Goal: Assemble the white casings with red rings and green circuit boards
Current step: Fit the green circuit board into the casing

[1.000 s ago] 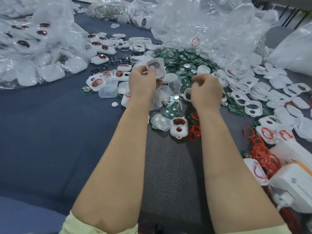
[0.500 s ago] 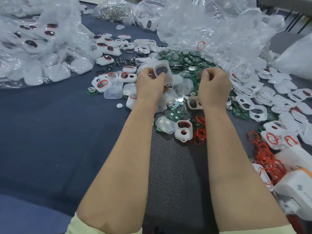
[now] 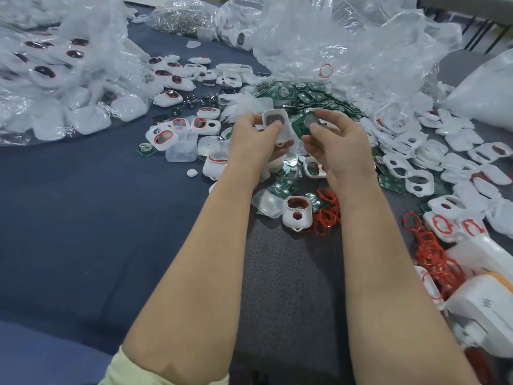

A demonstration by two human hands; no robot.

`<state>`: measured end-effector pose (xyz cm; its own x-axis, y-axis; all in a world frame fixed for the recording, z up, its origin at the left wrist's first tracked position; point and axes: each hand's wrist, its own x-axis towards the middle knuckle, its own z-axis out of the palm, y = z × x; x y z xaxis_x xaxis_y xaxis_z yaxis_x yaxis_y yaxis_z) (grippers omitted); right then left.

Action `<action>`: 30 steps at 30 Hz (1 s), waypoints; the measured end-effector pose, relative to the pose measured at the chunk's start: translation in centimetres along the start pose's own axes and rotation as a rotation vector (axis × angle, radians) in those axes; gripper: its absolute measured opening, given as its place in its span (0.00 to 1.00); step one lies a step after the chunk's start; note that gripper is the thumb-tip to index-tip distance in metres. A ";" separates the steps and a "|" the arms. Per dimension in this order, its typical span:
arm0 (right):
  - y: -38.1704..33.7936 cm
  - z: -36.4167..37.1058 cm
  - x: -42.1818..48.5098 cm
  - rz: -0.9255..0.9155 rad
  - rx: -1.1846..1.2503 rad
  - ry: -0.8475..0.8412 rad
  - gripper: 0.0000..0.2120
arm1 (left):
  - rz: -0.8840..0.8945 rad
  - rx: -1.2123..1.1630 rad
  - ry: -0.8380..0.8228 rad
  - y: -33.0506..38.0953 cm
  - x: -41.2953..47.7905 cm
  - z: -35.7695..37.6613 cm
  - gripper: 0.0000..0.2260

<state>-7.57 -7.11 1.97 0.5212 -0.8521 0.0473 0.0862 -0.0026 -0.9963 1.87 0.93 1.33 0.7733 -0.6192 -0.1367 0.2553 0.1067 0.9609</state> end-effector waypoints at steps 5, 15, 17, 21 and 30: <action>0.0 0.1 0.0 -0.083 -0.141 0.050 0.05 | -0.035 0.018 -0.033 -0.1 0.1 0.0 0.07; -0.3 0.2 -0.3 -0.054 0.016 0.029 0.15 | -0.020 0.024 -0.040 0.1 -0.1 -0.1 0.04; -0.1 0.3 -0.2 -0.073 -0.138 0.050 0.11 | -0.021 0.021 -0.040 0.1 -0.2 -0.1 0.05; 0.2 0.6 -0.1 -0.101 -0.304 0.112 0.06 | -0.009 0.002 -0.023 0.1 -0.2 -0.1 0.06; 0.2 0.6 -0.1 -0.217 -0.412 0.128 0.10 | 0.016 0.039 -0.067 -0.1 -0.1 -0.2 0.07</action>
<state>-7.10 -6.73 1.76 0.4176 -0.8664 0.2739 -0.1754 -0.3727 -0.9112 1.85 1.12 1.25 0.7361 -0.6684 -0.1065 0.2196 0.0871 0.9717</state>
